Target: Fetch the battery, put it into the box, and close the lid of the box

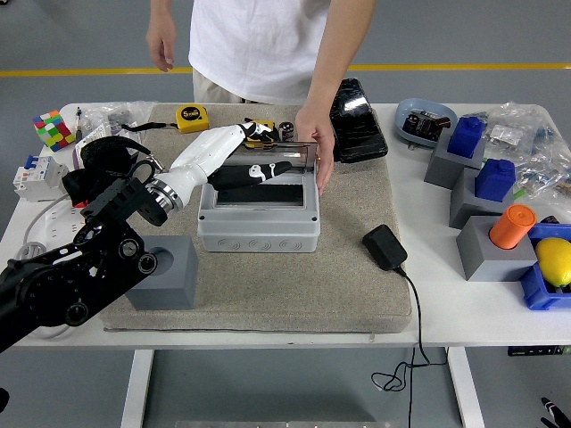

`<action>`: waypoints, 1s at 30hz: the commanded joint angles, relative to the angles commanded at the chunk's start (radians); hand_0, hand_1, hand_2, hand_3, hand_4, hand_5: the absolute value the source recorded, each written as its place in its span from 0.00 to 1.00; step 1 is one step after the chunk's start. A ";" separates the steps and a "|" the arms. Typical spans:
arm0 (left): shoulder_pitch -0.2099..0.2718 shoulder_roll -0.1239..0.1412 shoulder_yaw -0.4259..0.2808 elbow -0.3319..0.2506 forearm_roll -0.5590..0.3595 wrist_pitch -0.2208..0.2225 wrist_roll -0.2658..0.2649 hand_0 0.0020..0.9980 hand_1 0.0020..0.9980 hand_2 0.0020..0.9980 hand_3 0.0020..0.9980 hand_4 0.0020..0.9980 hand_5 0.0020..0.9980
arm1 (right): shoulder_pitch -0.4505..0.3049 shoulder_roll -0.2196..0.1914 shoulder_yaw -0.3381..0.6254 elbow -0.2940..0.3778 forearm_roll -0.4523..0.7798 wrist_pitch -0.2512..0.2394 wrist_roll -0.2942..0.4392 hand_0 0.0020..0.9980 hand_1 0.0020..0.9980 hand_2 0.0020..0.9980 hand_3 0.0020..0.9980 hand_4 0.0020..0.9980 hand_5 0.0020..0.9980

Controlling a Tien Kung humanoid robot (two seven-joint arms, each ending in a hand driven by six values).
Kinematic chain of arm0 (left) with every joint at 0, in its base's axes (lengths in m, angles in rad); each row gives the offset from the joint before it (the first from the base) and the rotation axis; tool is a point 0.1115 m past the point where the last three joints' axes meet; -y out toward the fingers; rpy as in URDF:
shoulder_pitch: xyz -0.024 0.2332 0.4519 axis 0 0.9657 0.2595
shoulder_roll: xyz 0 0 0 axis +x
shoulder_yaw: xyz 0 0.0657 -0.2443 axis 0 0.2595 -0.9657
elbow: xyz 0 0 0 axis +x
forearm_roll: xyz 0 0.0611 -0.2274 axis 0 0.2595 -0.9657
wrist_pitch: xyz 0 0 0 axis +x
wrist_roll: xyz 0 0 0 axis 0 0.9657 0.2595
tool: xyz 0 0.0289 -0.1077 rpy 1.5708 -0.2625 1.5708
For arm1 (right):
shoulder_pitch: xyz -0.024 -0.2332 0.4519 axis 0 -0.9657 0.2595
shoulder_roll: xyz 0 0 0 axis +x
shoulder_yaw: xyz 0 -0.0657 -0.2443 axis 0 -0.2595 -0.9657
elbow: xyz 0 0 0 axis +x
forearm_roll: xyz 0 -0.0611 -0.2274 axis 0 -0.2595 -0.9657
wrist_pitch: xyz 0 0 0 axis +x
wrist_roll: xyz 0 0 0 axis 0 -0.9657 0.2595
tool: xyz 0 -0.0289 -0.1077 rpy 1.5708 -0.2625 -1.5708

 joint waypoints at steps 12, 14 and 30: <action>0.130 0.068 -0.013 -0.111 -0.021 -0.006 0.022 0.62 0.72 0.71 0.74 1.00 1.00 | 0.002 -0.004 0.008 0.000 -0.015 0.005 -0.004 0.62 0.64 0.64 0.55 0.92 0.48; 0.153 0.074 -0.029 -0.127 -0.022 -0.007 0.021 0.61 0.71 0.70 0.74 1.00 1.00 | 0.002 -0.004 0.006 0.000 -0.014 0.006 -0.004 0.62 0.64 0.64 0.55 0.92 0.48; 0.312 0.024 -0.288 -0.142 -0.128 0.071 -0.136 0.59 0.70 0.70 0.74 1.00 1.00 | 0.000 -0.007 0.022 0.000 -0.025 0.008 -0.007 0.62 0.64 0.64 0.55 0.92 0.48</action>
